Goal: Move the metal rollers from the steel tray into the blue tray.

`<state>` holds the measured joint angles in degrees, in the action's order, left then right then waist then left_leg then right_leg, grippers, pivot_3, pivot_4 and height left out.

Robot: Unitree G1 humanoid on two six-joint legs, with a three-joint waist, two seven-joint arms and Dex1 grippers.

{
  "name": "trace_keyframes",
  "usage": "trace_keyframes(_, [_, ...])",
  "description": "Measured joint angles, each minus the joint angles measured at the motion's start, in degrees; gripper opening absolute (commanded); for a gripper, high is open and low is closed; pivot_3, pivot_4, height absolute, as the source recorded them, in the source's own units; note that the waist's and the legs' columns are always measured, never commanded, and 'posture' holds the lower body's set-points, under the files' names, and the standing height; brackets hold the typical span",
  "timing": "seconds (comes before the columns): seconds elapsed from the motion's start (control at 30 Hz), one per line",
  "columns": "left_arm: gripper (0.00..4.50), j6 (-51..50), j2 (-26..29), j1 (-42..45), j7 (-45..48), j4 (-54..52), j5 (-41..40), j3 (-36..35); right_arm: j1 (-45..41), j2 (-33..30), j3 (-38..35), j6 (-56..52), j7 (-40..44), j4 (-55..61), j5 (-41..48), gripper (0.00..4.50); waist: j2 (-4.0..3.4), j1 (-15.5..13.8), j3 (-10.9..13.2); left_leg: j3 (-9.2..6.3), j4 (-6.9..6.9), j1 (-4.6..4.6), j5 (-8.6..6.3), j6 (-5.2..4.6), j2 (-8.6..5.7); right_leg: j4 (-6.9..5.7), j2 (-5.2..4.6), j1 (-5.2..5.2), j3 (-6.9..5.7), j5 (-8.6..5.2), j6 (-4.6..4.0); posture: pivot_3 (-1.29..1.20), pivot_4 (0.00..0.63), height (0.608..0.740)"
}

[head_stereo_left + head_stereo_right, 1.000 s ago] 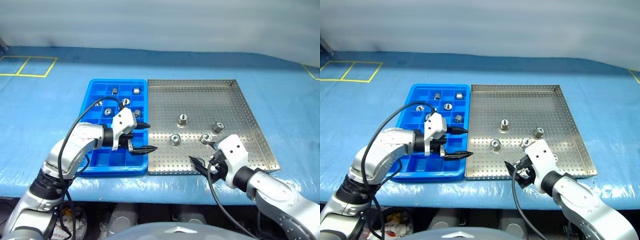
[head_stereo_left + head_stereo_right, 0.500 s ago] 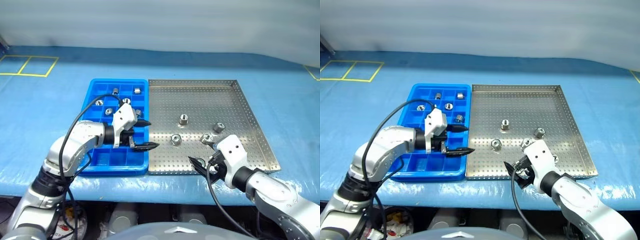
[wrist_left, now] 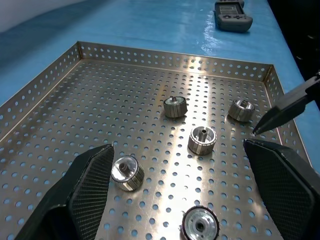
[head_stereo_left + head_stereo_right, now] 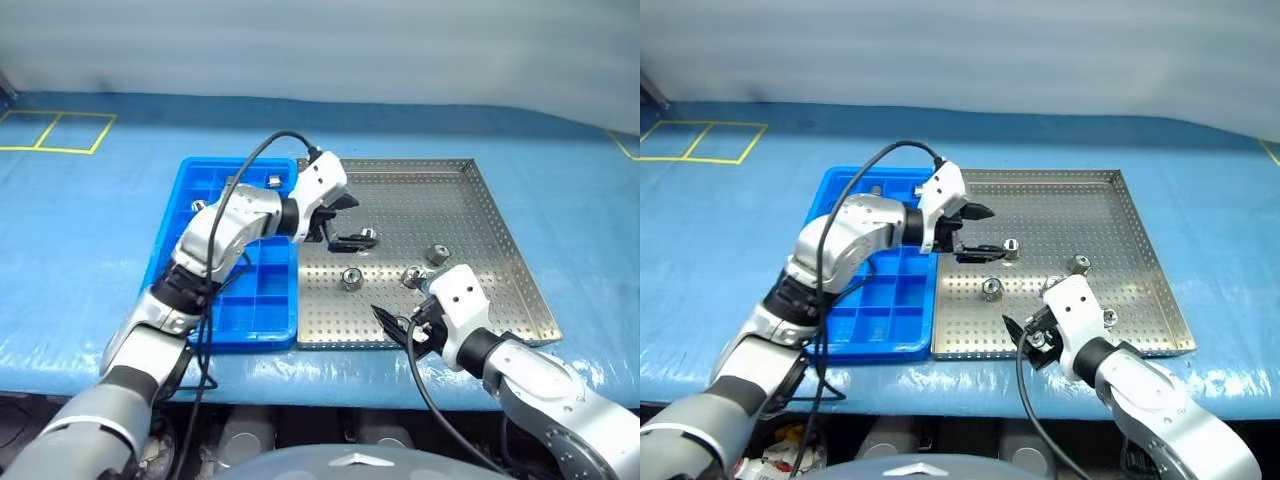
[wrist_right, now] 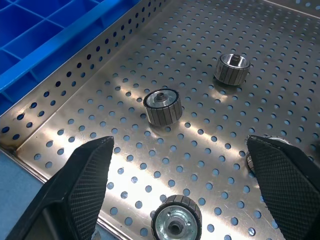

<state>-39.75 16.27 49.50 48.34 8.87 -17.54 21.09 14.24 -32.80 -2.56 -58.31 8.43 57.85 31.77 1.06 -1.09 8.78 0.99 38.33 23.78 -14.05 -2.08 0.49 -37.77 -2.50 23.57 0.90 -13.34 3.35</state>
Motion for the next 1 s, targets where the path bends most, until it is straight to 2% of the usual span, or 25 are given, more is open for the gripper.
trace_keyframes(0.37, [4.50, 12.98, -14.20, 7.34, -6.41, 31.69, 10.12, -0.11, 1.08, 1.40, 1.32, 2.29, -2.92, 0.05, -1.17, 4.48, 0.01, 0.46, 0.01, 0.07, 0.01, 0.07, -0.04, -0.07, -0.01, 0.05, -0.01, 0.07, 0.04, 0.08, 0.02, -0.02, 0.150, 0.740])
trace_keyframes(0.57, [4.50, 18.01, -18.43, 7.90, -10.66, 41.90, 13.00, -1.46, 1.37, 1.81, 2.72, 3.26, -4.69, 0.05, -1.21, 4.48, 0.02, 0.66, 0.01, 0.07, 0.03, 0.09, -0.05, -0.08, 0.01, 0.05, -0.03, 0.07, 0.05, 0.10, 0.04, -0.04, 0.150, 0.740])
trace_keyframes(0.8, [4.50, 22.57, -21.82, 7.91, -14.42, 49.20, 16.28, -2.88, 0.83, 2.05, 3.85, 3.30, -5.64, 0.05, -1.19, 4.48, 0.03, 1.22, 0.01, 0.07, 0.07, 0.10, -0.07, -0.11, 0.02, 0.05, -0.05, 0.06, 0.05, 0.14, 0.03, -0.04, 0.150, 0.740])
trace_keyframes(0.9, [3.95, 22.83, -22.41, 7.90, -15.25, 50.53, 17.46, -3.24, 0.59, 2.05, 3.86, 3.30, -5.90, 0.05, -1.18, 4.50, 0.03, 1.56, 0.01, 0.07, 0.08, 0.11, -0.07, -0.11, 0.02, 0.05, -0.05, 0.06, 0.05, 0.14, 0.04, -0.05, 0.150, 0.740])
trace_keyframes(1.0, [2.97, 22.86, -22.24, 7.91, -15.33, 50.61, 18.90, -3.22, 0.60, 2.05, 3.86, 3.30, -5.95, 0.05, -1.16, 4.50, 0.03, 1.74, 0.01, 0.07, 0.08, 0.10, -0.07, -0.11, 0.03, 0.04, -0.05, 0.06, 0.05, 0.15, 0.04, -0.05, 0.150, 0.740])
